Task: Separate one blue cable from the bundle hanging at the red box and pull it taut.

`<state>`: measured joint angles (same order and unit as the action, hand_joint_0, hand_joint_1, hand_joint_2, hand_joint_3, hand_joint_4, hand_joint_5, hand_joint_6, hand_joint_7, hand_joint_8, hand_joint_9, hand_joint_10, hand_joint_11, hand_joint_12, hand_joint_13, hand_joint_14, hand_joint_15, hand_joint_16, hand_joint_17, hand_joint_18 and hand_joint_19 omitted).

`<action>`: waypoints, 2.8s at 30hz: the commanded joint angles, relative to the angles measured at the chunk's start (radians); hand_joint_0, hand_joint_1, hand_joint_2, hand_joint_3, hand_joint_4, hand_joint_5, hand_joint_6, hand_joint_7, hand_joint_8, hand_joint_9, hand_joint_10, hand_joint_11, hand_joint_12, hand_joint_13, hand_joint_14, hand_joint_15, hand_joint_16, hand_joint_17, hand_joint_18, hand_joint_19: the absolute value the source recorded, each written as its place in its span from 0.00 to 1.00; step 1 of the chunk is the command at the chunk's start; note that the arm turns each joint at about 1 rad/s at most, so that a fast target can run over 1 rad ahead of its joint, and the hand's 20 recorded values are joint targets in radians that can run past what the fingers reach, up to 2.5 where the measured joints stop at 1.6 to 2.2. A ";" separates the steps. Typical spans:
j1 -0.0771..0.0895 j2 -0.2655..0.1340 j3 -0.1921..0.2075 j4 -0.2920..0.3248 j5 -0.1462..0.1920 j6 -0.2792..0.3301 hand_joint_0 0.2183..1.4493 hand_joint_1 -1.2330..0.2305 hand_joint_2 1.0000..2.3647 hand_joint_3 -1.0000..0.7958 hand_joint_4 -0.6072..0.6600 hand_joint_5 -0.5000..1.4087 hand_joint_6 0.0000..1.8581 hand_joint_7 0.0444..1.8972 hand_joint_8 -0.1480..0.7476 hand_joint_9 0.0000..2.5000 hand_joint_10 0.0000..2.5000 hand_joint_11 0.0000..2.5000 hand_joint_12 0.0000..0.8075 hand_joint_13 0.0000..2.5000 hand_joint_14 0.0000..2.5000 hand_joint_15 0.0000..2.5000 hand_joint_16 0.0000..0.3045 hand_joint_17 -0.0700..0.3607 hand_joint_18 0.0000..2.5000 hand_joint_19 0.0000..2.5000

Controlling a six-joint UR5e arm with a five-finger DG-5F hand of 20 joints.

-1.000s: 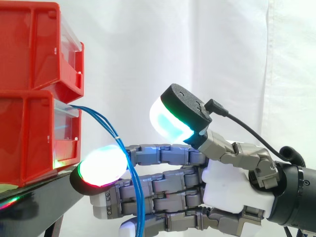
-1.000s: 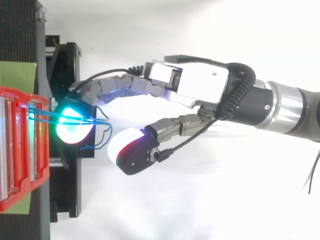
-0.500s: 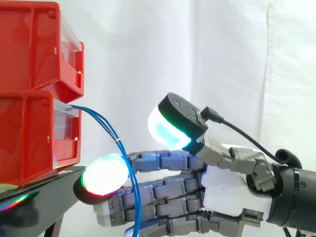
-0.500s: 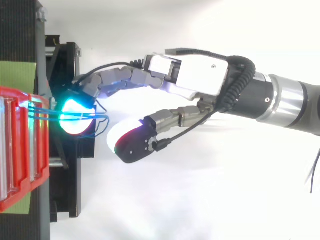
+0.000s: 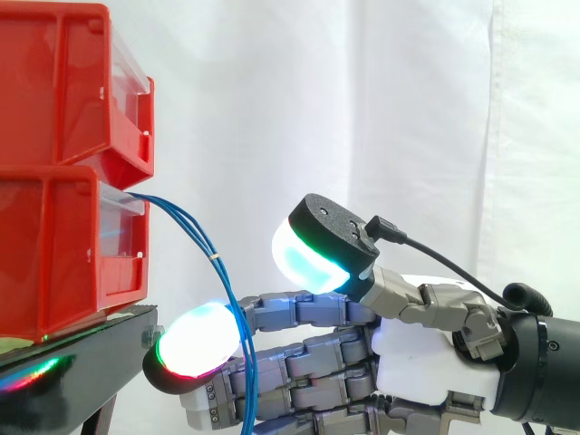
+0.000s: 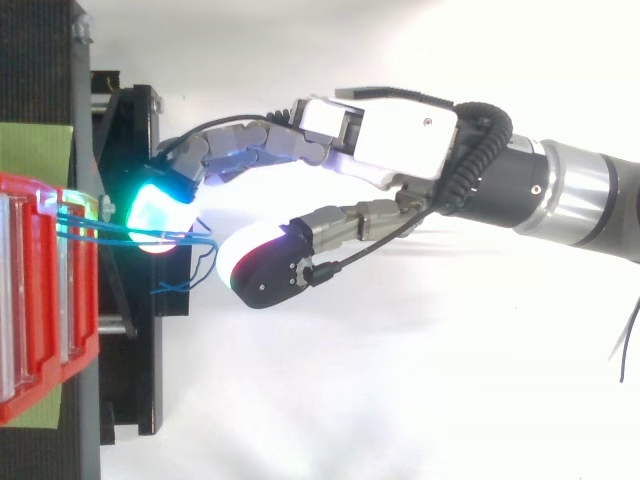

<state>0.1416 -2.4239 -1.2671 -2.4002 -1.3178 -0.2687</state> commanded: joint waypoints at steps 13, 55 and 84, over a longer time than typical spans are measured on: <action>0.004 0.002 0.023 -0.004 -0.026 0.014 0.28 0.49 0.00 0.28 0.70 0.17 0.27 0.49 0.47 0.20 0.00 0.12 0.42 0.12 0.00 0.05 0.16 0.42 0.17 0.22; -0.005 0.034 0.045 -0.043 -0.064 0.016 0.35 0.54 0.01 0.34 0.61 0.21 0.30 0.66 0.50 0.30 0.01 0.18 0.40 0.23 0.00 0.10 0.15 0.41 0.24 0.23; -0.005 0.115 0.045 -0.278 -0.066 -0.069 0.34 0.40 0.02 0.42 0.65 0.17 0.42 0.51 0.52 0.32 0.01 0.26 0.41 0.25 0.01 0.13 0.15 0.41 0.25 0.23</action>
<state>0.1371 -2.3181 -1.2226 -2.6509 -1.3845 -0.3171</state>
